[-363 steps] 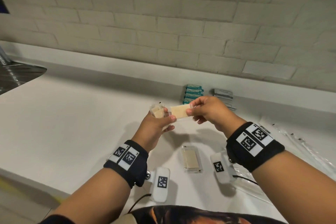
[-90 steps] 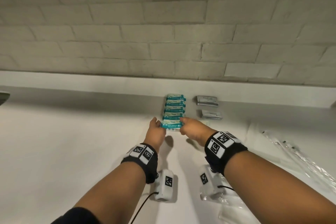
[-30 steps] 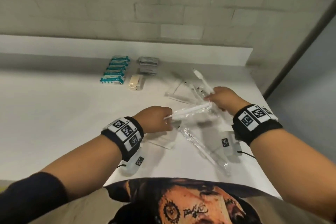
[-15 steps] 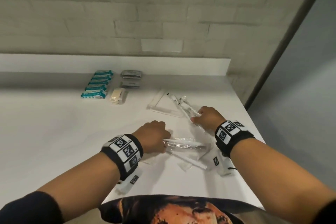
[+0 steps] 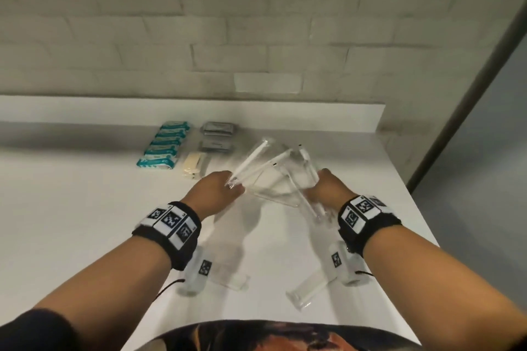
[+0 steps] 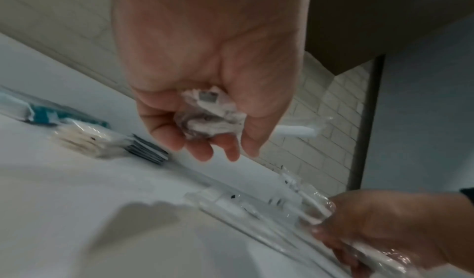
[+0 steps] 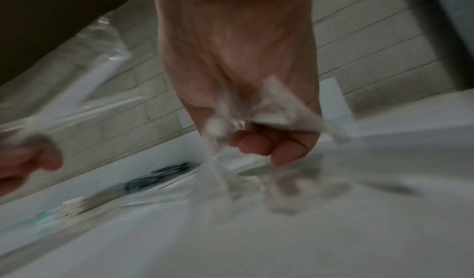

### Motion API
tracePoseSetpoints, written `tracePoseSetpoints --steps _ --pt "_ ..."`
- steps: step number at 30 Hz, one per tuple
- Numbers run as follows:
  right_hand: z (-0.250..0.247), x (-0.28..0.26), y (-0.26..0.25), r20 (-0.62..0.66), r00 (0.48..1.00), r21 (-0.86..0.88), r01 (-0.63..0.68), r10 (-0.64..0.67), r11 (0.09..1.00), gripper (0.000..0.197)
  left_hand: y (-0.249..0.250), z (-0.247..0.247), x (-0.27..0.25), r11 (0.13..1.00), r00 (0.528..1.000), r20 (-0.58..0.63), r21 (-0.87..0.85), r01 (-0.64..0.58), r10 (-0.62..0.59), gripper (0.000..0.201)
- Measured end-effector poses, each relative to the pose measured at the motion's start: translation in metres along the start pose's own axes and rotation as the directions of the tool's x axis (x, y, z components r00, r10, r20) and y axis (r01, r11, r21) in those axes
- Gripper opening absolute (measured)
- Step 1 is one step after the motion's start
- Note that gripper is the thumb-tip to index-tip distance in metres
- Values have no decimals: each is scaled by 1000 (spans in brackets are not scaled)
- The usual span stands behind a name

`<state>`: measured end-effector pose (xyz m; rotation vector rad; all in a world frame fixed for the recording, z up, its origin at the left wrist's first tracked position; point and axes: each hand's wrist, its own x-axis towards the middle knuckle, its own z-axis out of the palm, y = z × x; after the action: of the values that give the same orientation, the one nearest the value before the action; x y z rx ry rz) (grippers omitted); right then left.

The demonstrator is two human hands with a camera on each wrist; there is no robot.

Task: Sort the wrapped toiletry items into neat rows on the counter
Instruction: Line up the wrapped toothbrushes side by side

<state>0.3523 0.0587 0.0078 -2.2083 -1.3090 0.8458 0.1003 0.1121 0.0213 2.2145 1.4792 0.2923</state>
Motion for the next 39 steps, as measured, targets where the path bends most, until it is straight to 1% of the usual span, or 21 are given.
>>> tracePoseSetpoints --steps 1,3,5,8,10,12,13,15,18,19,22,23,24,26,28,29,30,31,34,36,39 --pt "6 -1 -2 54 998 -60 29 -25 998 43 3 3 10 1000 999 -25 -18 24 -25 22" --pt "11 1 -8 132 991 -284 40 -3 958 52 11 9 34 998 997 -51 -24 51 -52 25" --pt "12 2 -12 180 983 -397 49 25 916 42 17 17 58 999 998 -50 -12 46 -46 25" --pt "10 5 -8 224 972 -462 39 74 886 34 28 30 91 999 999 -28 -32 15 -16 28" --pt "6 9 0 213 972 -413 -5 102 911 30 31 40 106 1000 1000 8 -3 9 -9 33" --pt "-2 15 11 189 971 -227 -103 147 968 24 27 52 114 993 996 91 122 -1 -10 38" --pt "-8 18 17 175 969 -118 -156 175 981 21 24 58 117 983 993 120 183 -19 -3 39" --pt "-19 22 23 140 965 -9 -223 222 975 19 22 66 110 967 986 161 246 -71 32 39" --pt "-26 36 29 82 974 -33 -208 210 978 26 28 73 77 952 969 217 254 -169 114 54" --pt "-28 41 28 66 978 -31 -194 196 980 26 31 74 64 955 966 225 236 -177 124 51" --pt "-35 55 18 37 988 11 -151 150 989 17 44 74 24 981 953 275 104 -163 129 27" --pt "-37 61 14 33 992 32 -123 122 992 22 50 70 14 987 947 297 60 -147 123 22" --pt "-39 68 12 31 995 55 -92 91 994 34 54 67 7 994 940 327 -1 -105 100 15" --pt "-43 77 6 -18 998 129 -62 65 990 65 58 57 5 961 913 407 -260 89 26 17" --pt "-47 80 3 -87 994 170 -44 60 984 79 59 44 16 813 908 418 -522 257 -19 25" --pt "-48 79 2 -106 993 174 -40 59 984 82 59 38 24 753 919 391 -589 293 -52 33" --pt "-49 78 0 -111 992 170 -33 53 985 83 57 32 34 724 927 365 -614 314 -93 44" --pt "-47 77 1 -112 992 163 -30 49 986 83 55 28 45 726 933 336 -609 319 -128 57" --pt "-40 71 0 -105 994 55 18 -12 998 67 40 24 72 855 939 250 -405 324 -237 84" --pt "-35 66 -3 -88 993 -9 83 -83 997 49 28 26 82 894 936 214 -298 334 -279 87" --pt "-27 61 -12 -61 977 -125 193 -202 973 39 17 28 86 925 947 213 -245 292 -242 75"
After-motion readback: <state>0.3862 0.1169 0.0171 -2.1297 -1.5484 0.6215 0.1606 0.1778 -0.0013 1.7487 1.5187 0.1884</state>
